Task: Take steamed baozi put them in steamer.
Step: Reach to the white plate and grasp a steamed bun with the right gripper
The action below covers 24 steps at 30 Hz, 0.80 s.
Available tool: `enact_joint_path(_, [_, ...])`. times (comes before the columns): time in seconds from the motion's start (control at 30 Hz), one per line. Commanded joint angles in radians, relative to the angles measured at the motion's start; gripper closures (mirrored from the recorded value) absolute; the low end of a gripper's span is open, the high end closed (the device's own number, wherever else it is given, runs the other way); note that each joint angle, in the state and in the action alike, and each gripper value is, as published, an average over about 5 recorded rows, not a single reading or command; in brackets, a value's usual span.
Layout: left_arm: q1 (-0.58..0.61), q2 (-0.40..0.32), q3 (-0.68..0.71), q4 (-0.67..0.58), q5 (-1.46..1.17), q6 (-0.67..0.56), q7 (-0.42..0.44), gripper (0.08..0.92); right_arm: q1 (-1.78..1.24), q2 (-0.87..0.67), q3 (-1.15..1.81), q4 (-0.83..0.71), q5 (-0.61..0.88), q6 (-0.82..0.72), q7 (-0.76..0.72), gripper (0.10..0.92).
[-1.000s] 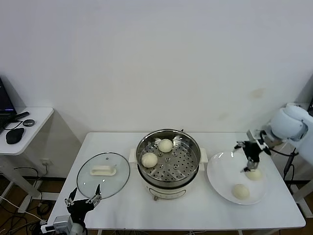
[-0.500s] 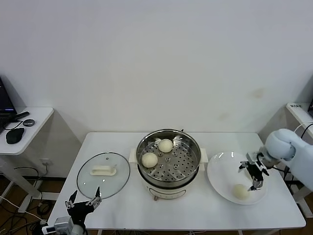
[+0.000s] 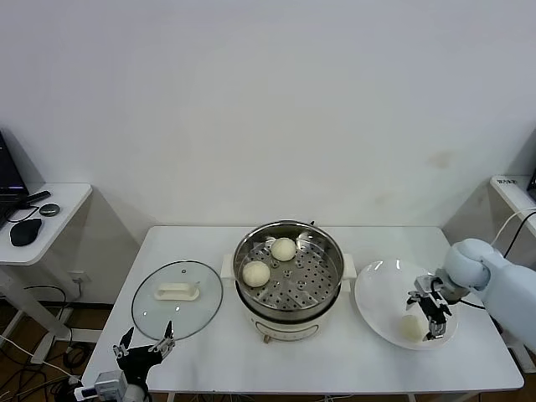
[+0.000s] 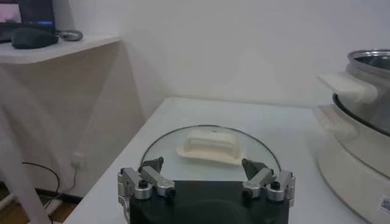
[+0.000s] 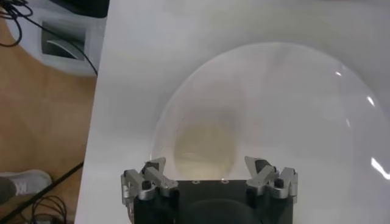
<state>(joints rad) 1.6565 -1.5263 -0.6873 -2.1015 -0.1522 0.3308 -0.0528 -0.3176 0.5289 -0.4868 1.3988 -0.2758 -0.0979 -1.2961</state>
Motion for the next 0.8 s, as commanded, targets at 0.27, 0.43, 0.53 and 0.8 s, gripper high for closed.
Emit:
enact_joint_path(0.27, [-0.007, 0.004, -0.004, 0.010, -0.003, 0.001, -0.001, 0.177, -0.026, 0.037, 0.011, -0.034, -0.033, 0.001, -0.003, 0.203])
enact_joint_path(0.43, [-0.007, 0.003, -0.003, 0.007, -0.003, 0.001, 0.001, 0.177, -0.025, 0.038, 0.011, -0.039, -0.038, -0.002, -0.012, 0.203])
enact_joint_path(0.53, [-0.007, 0.003, -0.003, 0.008, -0.002, 0.001, 0.002, 0.177, -0.023, 0.040, 0.011, -0.041, -0.039, -0.006, -0.013, 0.203])
enact_joint_path(0.8, [-0.008, 0.004, 0.001, 0.009, 0.000, -0.001, 0.006, 0.177, -0.026, 0.045, 0.014, -0.057, -0.040, -0.010, -0.015, 0.263])
